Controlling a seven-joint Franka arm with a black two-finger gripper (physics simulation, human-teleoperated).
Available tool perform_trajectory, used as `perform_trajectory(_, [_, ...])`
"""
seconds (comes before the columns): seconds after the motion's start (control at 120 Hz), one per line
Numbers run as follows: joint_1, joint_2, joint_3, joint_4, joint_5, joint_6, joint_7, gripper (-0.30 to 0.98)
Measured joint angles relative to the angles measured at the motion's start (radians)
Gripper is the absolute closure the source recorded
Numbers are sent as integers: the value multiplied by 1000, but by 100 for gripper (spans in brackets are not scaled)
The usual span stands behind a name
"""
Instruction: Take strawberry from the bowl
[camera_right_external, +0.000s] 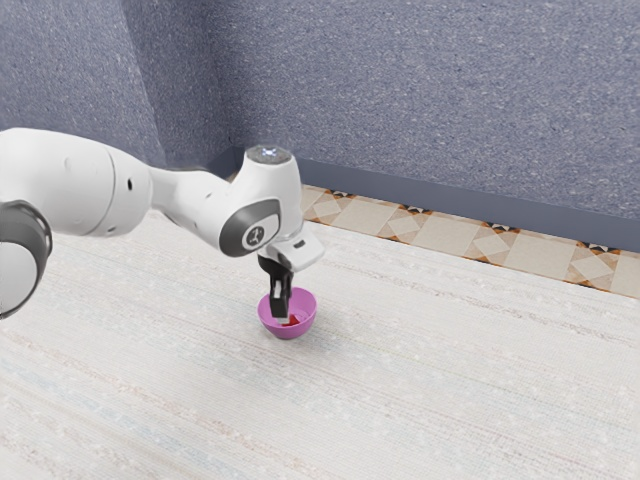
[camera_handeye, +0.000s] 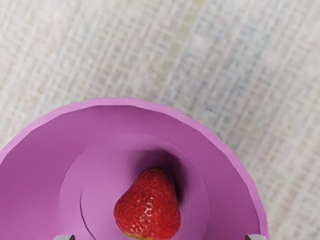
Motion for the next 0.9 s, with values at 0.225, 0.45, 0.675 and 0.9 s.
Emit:
perform_trajectory(0.225, [12, 43, 0, 28, -4, 30, 63, 26])
perform_trajectory(0.45, [16, 63, 0, 29, -6, 54, 109, 26])
perform_trajectory(0.675, [21, 77, 0, 29, -9, 72, 140, 26])
perform_trajectory(0.9, [22, 93, 0, 30, -19, 87, 162, 26])
